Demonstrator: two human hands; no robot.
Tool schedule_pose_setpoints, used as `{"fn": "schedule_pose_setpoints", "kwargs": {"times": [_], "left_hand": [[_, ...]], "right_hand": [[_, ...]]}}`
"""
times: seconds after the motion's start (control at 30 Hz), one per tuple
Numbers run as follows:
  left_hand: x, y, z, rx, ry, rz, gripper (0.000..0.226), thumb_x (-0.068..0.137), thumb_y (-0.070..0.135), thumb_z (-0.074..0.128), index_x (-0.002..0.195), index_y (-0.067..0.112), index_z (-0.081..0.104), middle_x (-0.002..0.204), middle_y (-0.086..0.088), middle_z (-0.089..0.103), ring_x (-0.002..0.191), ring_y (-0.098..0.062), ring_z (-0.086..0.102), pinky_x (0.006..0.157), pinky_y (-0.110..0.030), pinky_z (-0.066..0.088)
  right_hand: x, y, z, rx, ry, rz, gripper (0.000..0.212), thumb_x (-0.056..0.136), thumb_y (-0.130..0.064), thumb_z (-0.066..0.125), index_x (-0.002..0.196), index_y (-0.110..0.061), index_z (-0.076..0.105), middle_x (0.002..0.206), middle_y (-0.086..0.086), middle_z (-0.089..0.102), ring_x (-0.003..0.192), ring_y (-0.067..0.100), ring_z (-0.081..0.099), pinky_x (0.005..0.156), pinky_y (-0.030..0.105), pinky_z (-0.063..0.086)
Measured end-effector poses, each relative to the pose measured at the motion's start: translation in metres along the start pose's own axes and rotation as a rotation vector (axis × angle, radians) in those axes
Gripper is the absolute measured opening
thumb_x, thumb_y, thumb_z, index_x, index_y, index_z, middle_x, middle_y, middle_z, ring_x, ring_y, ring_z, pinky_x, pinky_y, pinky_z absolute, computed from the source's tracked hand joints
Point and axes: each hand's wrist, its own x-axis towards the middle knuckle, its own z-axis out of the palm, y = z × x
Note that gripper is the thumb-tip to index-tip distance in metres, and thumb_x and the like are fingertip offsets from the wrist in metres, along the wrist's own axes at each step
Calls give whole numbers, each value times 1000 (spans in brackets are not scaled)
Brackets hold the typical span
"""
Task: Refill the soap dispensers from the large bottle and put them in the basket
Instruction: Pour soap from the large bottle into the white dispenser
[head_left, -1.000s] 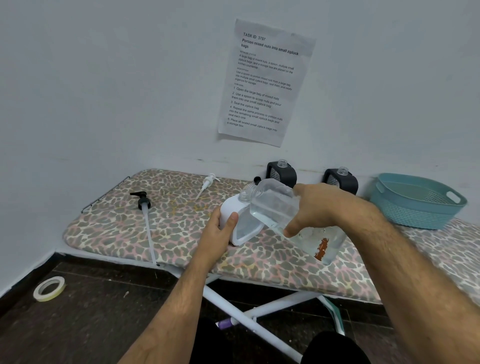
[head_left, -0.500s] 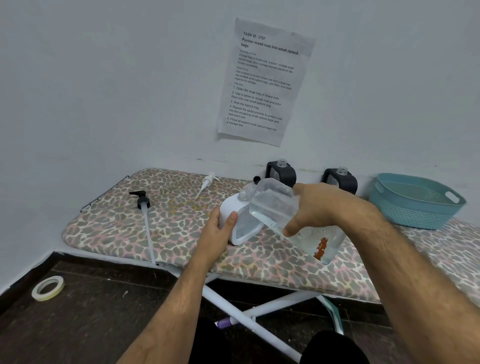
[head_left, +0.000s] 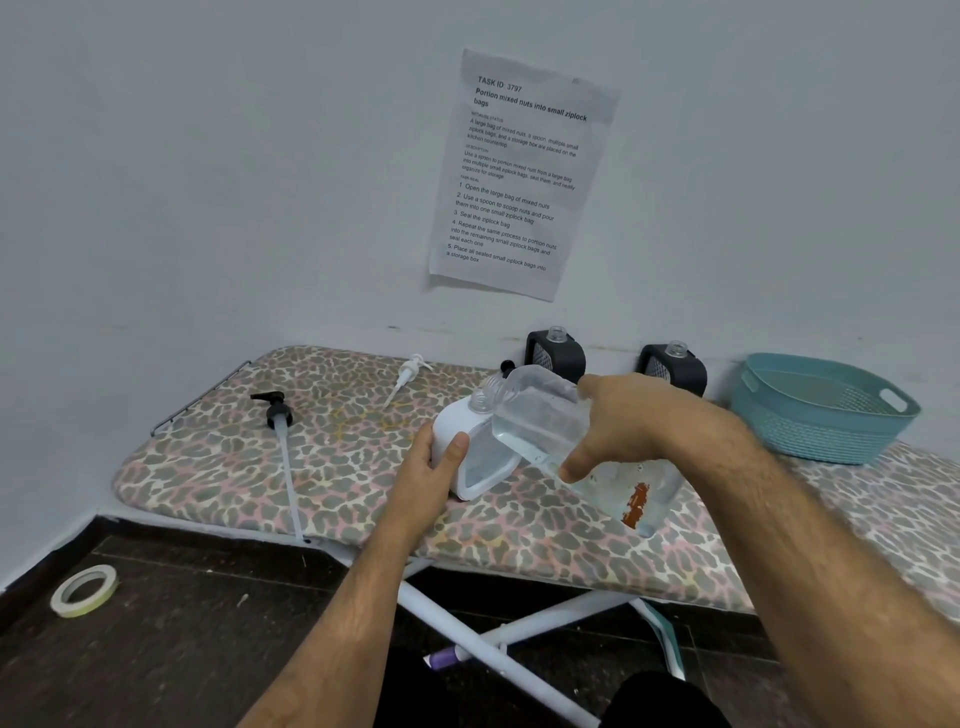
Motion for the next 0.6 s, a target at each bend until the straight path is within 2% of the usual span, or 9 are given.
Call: {"fn": "schedule_pose_setpoints", "kwargs": {"times": [0.1,0.23,0.4,0.5,0.6], "left_hand": [[-1,2,0,0,-1,6,76,74,75,57,137,33,50,126,10,64,110,-7,65,89,-32,55],[-2,3,0,26,-1,3,63,83,70,55,135,35,50,125,8,64,110,-9,65,82,-31,53],[-2,3,0,30,3,-7,63,85,66,54,138,33,48,127,8,63,113,-10,63,91,-36,54],[-3,4,1,20,13,-16,63,82,64,54,136,33,50,125,7,64,110,-11,64,86,-36,55],[-4,5,2,-1,13,-19,62,81,62,54,136,32,51,124,7,64,109,-11,65,88,-36,55]], "right_hand": [[-1,0,0,-8,1,0,89,61,-60,84,133,-24,45,98,-7,55,99,22,55,92,43,51],[-1,0,-1,-7,-1,1,90,61,-59,84,134,-24,45,103,-6,56,100,22,55,94,43,51],[0,0,-1,-10,-2,5,91,61,-60,84,134,-25,44,105,-6,57,99,21,54,95,43,50],[-1,0,-1,-8,-3,4,91,62,-59,84,136,-24,43,113,-4,60,104,22,55,95,43,50],[-1,-1,-1,-5,-3,4,91,62,-59,84,136,-24,43,117,-3,60,104,22,55,95,42,50]]}}
